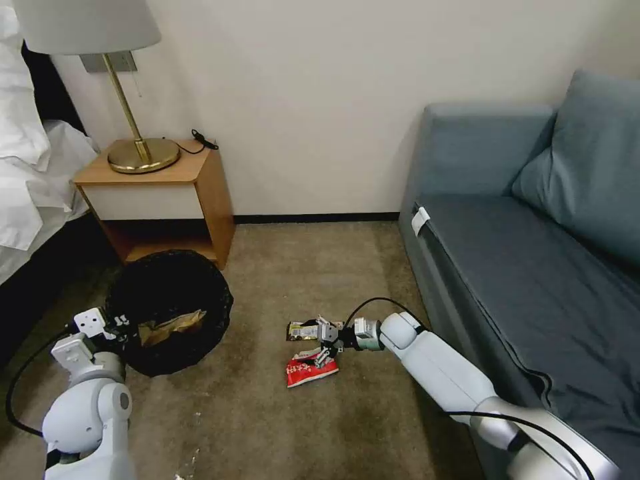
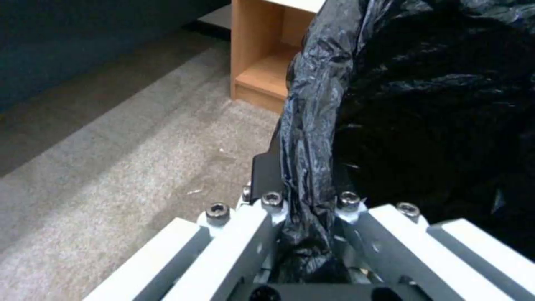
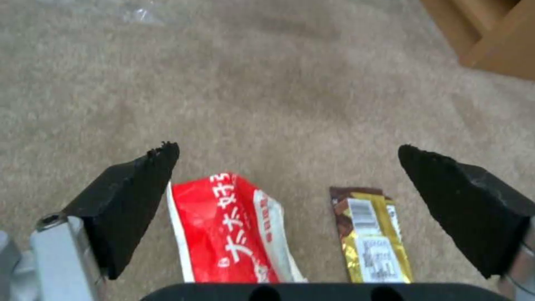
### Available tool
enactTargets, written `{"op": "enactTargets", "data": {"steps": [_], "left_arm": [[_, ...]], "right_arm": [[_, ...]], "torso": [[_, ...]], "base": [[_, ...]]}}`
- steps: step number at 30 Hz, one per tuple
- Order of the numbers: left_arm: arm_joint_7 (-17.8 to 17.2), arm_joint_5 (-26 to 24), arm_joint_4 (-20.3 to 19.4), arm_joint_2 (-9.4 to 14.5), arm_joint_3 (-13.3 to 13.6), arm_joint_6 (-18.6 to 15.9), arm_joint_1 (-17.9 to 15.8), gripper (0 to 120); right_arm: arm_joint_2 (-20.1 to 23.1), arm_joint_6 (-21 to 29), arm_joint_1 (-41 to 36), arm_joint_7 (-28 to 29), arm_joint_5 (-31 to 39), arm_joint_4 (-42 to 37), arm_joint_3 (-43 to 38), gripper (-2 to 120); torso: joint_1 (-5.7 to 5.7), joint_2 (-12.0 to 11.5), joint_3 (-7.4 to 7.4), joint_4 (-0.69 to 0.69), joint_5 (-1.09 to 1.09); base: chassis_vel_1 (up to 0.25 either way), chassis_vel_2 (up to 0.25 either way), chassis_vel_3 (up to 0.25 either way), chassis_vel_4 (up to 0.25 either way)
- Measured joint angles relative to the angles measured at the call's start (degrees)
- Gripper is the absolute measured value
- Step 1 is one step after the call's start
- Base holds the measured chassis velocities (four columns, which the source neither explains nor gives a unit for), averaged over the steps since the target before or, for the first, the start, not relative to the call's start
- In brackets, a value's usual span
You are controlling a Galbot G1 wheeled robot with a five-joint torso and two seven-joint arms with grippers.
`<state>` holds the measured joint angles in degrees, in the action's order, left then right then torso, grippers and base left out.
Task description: Pick up the trash bin, then pick up the garbage on the floor and place it into the trash bin.
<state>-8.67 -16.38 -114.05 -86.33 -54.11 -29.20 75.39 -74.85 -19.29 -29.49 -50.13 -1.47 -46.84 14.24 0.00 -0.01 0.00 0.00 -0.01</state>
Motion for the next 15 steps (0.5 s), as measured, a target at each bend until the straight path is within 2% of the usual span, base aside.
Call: {"op": "enactTargets", "data": {"steps": [9,12,15], "left_arm": [[0.3,0.6,-0.2,-0.7,0.0,0.7,1.2,1],[0.3,0.5,-0.4,-0.7,-0.2,0.7,1.3,1],[0.4,0.0,-0.8,-0.5,-0.8,0.7,1.8,1]], "right_arm": [[-2.6,0.0,-0.8,-0.1,-4.5,3.3,-0.9,100],[-3.7,-0.8,-1.1,0.2,-8.1,5.2,-2.4,100],[-6.4,-2.9,-1.8,4.6,-16.4,10.5,-7.7,100]], "torso": [[0.0,0.0,0.0,0.0,0.01],[0.0,0.0,0.0,0.0,0.0],[0.0,0.0,0.0,0.0,0.01]], "base": [[0.0,0.0,0.0,0.0],[0.0,0.0,0.0,0.0],[0.0,0.0,0.0,0.0]]}}
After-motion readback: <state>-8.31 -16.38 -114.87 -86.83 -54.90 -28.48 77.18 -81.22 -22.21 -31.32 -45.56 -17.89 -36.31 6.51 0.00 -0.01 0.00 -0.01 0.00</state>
